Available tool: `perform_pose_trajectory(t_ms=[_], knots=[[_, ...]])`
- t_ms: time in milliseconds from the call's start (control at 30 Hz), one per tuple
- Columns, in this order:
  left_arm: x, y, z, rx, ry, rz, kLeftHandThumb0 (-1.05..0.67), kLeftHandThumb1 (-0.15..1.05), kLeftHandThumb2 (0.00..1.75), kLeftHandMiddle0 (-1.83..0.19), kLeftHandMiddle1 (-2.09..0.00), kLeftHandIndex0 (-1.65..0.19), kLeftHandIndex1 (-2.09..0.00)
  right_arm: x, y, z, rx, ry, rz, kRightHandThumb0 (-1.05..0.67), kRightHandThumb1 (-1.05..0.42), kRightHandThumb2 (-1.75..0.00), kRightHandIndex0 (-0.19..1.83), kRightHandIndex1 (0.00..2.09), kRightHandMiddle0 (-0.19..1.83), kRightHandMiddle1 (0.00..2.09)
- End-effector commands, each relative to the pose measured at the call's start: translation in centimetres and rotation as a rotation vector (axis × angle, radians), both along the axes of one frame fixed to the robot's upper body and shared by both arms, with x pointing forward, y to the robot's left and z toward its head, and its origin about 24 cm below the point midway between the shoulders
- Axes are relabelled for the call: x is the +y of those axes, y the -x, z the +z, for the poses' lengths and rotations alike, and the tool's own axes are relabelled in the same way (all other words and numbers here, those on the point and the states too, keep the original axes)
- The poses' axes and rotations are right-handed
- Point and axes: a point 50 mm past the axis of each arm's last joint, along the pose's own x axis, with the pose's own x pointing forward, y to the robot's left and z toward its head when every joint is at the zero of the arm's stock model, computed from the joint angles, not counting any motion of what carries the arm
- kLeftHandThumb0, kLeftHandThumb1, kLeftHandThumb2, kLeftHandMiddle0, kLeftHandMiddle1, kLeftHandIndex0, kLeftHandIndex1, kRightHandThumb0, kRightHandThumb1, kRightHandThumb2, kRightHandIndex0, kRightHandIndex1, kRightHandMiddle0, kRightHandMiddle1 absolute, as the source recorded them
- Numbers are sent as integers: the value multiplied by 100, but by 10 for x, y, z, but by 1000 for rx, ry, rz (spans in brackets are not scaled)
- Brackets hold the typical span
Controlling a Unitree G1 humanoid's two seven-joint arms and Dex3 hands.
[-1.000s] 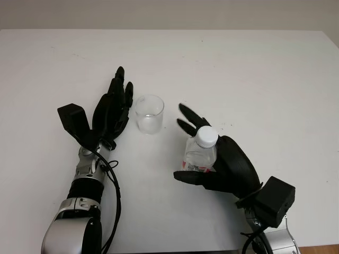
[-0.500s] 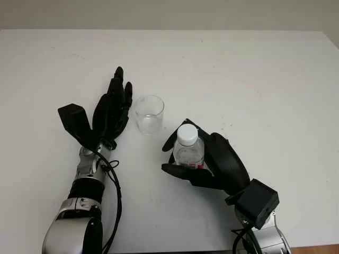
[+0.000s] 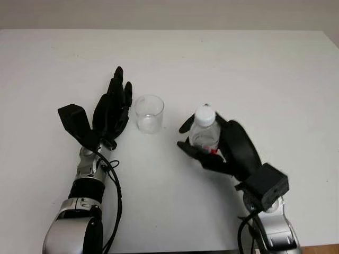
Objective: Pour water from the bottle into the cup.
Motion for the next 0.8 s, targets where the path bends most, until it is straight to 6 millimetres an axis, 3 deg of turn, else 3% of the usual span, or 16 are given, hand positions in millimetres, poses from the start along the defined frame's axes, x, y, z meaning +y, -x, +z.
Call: perform_pose_trajectory(t_ms=[0, 67, 167, 267, 467, 767], knots=[[0, 0, -1, 2, 4, -2, -87, 105, 68, 19, 0, 19, 0, -6, -10, 17, -57, 17, -34, -48, -105, -52, 166, 209, 109, 209], [-1, 0, -1, -2, 3, -4, -87, 105, 69, 19, 0, 19, 0, -11, -21, 26, -73, 16, -66, -47, -105, -50, 167, 209, 96, 209], [-1, 0, 0, -1, 3, -2, -87, 105, 69, 19, 0, 19, 0, -19, -40, 40, -101, 46, -125, -45, -105, -44, 152, 209, 107, 209], [-1, 0, 0, 2, 8, 0, -87, 105, 69, 19, 0, 19, 0, -26, -53, 48, -109, 114, -162, -44, -105, -45, 139, 209, 104, 209], [-2, -1, 1, -6, -4, -8, -86, 105, 71, 19, 0, 19, 0, -32, -78, 66, -152, 249, -213, -42, -105, -46, 136, 209, 104, 209], [-4, -1, 0, 0, -6, 3, -88, 105, 70, 19, 0, 19, 0, -30, -110, 80, -157, 489, -307, -44, -105, -43, 115, 209, 79, 209]])
